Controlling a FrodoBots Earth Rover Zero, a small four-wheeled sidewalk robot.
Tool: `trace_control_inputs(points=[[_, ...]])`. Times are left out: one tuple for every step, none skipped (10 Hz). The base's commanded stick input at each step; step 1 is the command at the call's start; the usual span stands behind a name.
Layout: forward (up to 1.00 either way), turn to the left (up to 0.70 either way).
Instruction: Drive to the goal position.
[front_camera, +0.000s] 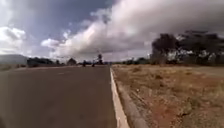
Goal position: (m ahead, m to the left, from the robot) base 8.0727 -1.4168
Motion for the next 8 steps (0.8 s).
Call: trace_control_inputs(points=[[0.87,0.00],[0.87,0.00],[0.87,0.00],[0.87,0.00],[0.88,0.00],[0.90,0.00],[0.87,0.00],[0.87,0.00]])
